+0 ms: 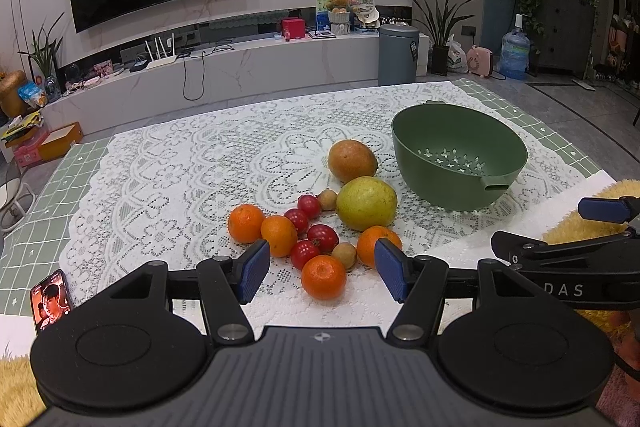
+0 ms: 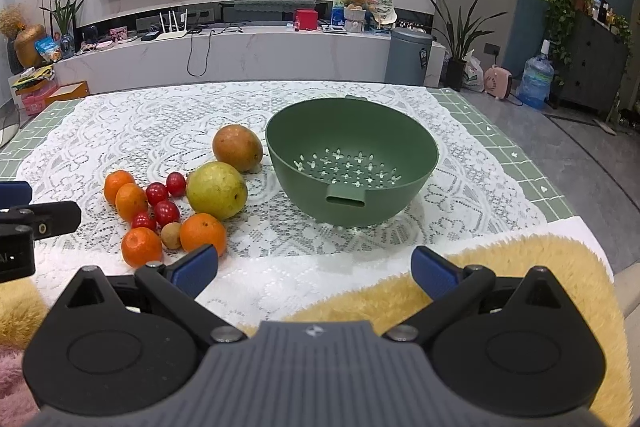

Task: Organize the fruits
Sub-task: 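Close the right gripper on a tangerine while the left gripper grasps another tangerine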

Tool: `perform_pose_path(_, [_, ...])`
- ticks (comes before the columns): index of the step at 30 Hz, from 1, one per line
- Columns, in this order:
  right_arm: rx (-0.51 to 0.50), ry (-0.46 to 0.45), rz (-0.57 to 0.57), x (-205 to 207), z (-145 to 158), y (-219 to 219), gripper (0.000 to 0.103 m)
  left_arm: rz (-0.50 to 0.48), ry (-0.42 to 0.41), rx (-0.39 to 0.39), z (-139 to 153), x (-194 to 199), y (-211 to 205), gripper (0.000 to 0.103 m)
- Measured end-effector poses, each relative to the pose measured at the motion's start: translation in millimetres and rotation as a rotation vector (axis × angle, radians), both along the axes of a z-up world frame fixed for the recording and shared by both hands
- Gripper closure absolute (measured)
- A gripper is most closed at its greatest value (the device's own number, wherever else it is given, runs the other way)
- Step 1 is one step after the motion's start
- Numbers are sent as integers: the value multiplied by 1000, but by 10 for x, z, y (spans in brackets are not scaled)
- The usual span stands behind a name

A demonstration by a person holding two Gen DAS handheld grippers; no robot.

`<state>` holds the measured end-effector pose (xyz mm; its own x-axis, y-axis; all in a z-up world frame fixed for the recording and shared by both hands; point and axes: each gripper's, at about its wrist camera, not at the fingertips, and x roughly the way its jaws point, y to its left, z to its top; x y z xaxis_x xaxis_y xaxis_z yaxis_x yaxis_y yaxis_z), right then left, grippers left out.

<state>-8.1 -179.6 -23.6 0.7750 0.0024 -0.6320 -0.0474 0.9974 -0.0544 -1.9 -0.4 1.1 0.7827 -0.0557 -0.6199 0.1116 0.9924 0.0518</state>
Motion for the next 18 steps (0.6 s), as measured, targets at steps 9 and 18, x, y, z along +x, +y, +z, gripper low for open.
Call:
perform_pose_path(9, [26,56,72,120,-59,61,4,9,18,1,-39,83,82,35])
perform_pose_path(18, [124,38,190,321,-138,72,4,2,43,-11,-48,273,177,41])
